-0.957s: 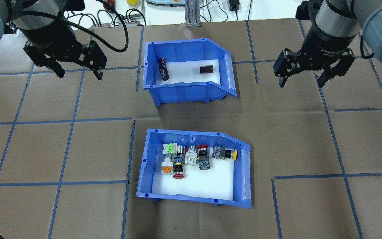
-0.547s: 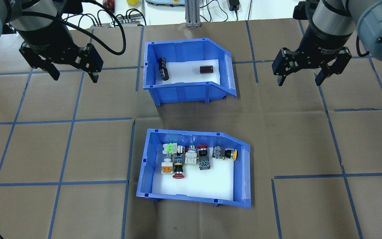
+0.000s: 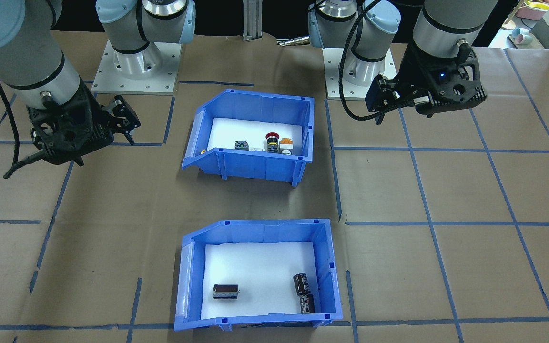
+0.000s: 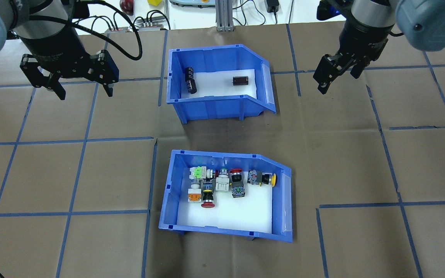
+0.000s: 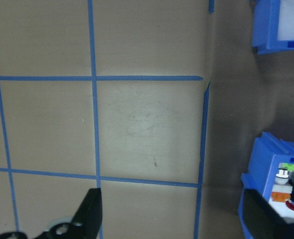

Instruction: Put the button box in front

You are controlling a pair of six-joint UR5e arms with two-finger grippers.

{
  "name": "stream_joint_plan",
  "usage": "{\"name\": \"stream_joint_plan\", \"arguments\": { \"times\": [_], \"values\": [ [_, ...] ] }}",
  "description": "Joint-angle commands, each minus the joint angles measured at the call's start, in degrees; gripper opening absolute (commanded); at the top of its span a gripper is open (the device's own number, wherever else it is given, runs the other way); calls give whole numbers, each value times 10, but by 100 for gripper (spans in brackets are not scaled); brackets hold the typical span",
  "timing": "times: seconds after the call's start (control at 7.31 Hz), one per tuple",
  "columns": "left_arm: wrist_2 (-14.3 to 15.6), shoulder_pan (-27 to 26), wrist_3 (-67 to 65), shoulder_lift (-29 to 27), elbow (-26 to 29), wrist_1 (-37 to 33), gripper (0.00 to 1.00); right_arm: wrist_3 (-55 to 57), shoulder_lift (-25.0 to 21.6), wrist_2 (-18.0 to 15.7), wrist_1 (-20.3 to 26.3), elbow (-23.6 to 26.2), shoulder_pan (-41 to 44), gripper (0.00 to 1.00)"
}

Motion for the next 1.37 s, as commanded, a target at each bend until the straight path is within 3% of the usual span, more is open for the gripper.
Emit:
{"name": "stream_joint_plan", "arguments": {
  "times": [0.0, 0.14, 0.41, 0.55, 0.68, 0.82, 0.96, 1.09, 1.23],
  "values": [
    [-19, -19, -195, 8, -9, -6, 100, -176, 54, -2, -16, -45, 23, 100],
    [-33, -33, -291, 25, -30, -6, 100, -231, 81, -3, -18, -67, 47, 100],
    [-55, -40, -442, 103, -137, 5, 100, -348, 132, -4, -29, -120, 99, 100],
    [-80, -41, -555, 155, -197, 14, 100, -365, 151, -13, -31, -127, 137, 100],
    [-104, -40, -723, 212, -261, 41, 99, -372, 172, -29, -62, -128, 171, 100],
    [-106, -40, -797, 253, -318, 68, 99, -367, 185, -24, -92, -135, 200, 100],
    [-109, -41, -824, 279, -360, 90, 99, -356, 196, -23, -95, -143, 223, 100],
    [-143, -59, -835, 281, -381, 91, 98, -356, 210, -23, -95, -160, 243, 100],
    [-154, -98, -863, 275, -401, 101, 98, -355, 234, -29, -94, -185, 263, 100]
  ]
}}
